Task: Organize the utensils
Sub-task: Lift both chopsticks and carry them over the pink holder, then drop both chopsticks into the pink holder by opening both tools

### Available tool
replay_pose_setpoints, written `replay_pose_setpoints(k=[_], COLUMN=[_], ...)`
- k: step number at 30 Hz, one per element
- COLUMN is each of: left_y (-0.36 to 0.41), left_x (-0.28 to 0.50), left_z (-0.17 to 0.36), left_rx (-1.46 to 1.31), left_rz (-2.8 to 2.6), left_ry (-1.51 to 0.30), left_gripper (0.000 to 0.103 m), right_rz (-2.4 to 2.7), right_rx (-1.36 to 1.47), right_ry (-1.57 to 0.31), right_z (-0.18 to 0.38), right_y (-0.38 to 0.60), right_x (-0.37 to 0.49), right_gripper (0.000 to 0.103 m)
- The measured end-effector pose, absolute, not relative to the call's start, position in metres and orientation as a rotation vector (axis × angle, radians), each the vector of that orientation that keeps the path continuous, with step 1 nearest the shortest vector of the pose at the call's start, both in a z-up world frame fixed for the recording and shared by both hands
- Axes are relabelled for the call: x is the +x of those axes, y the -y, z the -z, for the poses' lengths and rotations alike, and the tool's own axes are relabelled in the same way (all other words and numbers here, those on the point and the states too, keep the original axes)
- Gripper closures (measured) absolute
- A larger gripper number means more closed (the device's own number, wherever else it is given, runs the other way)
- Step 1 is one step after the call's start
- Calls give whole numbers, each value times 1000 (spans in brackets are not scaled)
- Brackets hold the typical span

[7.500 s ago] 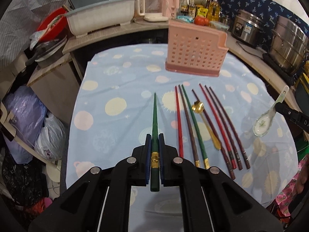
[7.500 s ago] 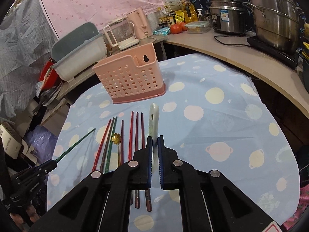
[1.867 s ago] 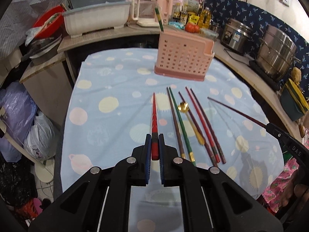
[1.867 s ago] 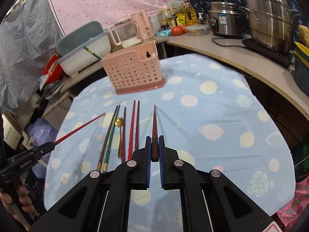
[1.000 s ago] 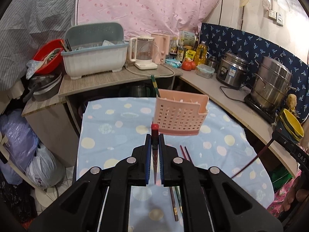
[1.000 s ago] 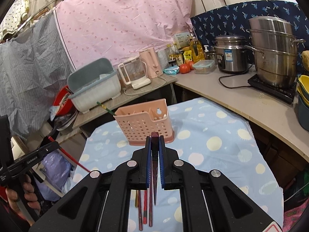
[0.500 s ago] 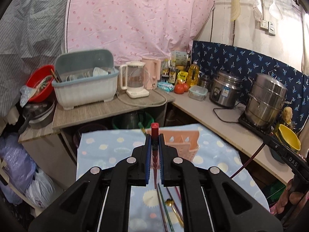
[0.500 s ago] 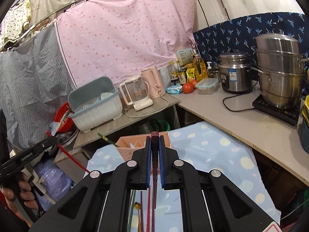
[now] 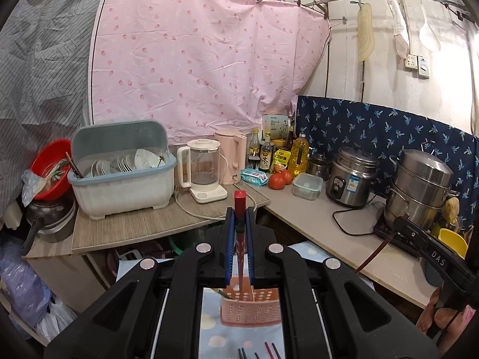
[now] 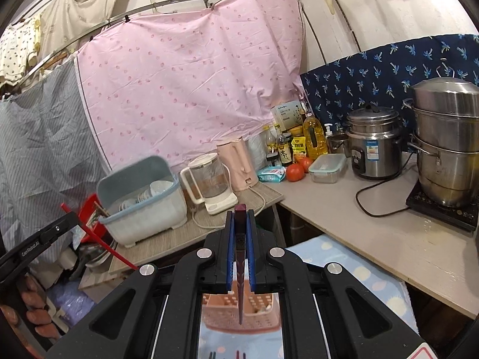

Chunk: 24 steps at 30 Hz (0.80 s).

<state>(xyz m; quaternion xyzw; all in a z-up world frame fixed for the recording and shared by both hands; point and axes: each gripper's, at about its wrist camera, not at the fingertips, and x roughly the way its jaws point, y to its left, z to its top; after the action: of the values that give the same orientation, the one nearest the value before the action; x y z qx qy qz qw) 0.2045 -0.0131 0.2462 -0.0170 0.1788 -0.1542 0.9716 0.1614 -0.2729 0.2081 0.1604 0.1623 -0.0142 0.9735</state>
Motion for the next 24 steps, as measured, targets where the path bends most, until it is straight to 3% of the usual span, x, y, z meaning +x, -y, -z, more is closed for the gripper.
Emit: replay_pose_setpoints(k=[9,21,23,24], left_y=[26,25,24,24], left_x=[252,281,281,281], left_z=[-216,-174,-170,-169], left_rx=[-21,-26,-31,-32], left_rz=[299,295,292,286], left_ry=[-436,-529,-531,-530], left_gripper=[96,96,93,89], right_rz=[8,11,24,29], right_rx=[332,304,310,312], right_ry=[-327,-478,-478,-479], right_z=[-203,-137,-133,-132], right_y=[259,247,249,250], right_x=[211,250,249,248], right_gripper=[96,95,90,82])
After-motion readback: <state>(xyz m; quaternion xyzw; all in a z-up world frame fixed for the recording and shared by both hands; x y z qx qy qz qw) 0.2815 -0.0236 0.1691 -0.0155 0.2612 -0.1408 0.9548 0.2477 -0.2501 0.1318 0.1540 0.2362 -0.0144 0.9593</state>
